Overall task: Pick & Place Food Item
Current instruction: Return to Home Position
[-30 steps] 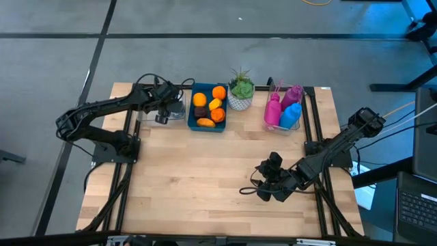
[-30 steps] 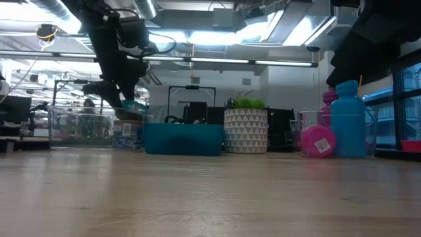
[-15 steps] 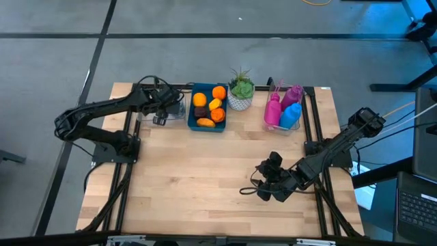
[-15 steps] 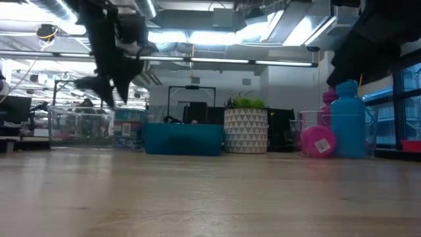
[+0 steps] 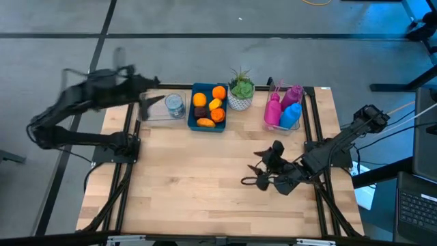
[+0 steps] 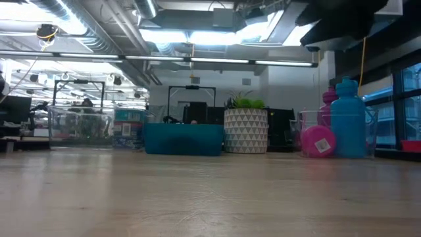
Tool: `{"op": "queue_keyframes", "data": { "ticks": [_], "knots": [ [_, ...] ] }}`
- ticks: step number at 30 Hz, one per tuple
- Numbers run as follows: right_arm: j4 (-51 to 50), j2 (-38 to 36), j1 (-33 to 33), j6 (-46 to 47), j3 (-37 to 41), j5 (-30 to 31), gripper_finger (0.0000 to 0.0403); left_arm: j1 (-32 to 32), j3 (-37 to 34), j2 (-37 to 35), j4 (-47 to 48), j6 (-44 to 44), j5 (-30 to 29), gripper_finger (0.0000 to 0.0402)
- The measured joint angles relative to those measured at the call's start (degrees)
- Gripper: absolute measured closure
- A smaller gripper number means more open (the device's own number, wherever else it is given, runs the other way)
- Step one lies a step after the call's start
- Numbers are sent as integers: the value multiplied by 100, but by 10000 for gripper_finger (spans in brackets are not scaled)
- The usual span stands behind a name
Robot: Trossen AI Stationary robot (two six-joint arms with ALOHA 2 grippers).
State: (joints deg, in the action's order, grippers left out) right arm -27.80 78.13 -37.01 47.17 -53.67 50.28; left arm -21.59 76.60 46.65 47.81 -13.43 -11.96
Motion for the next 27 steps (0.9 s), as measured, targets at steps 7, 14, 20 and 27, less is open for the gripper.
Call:
{"op": "queue_keyframes", "data": {
  "ticks": [7, 14, 20, 27],
  "knots": [
    [-373, -25, -254, -738, -66, -1771, 133, 350, -614, -1423, 600, 199, 823, 171],
    [-1362, -555, -1003, -535, 17, -481, 133, 378, -2744, -3165, -264, 619, 1345, 171],
    [-1436, -2000, -1597, 89, 831, -15, 134, 380, -3742, -4109, -932, 674, 1604, 171],
    [1100, -3215, -1182, -977, 2514, -400, 133, 378, -3884, -4151, -998, 806, 1866, 171]
  ]
}}
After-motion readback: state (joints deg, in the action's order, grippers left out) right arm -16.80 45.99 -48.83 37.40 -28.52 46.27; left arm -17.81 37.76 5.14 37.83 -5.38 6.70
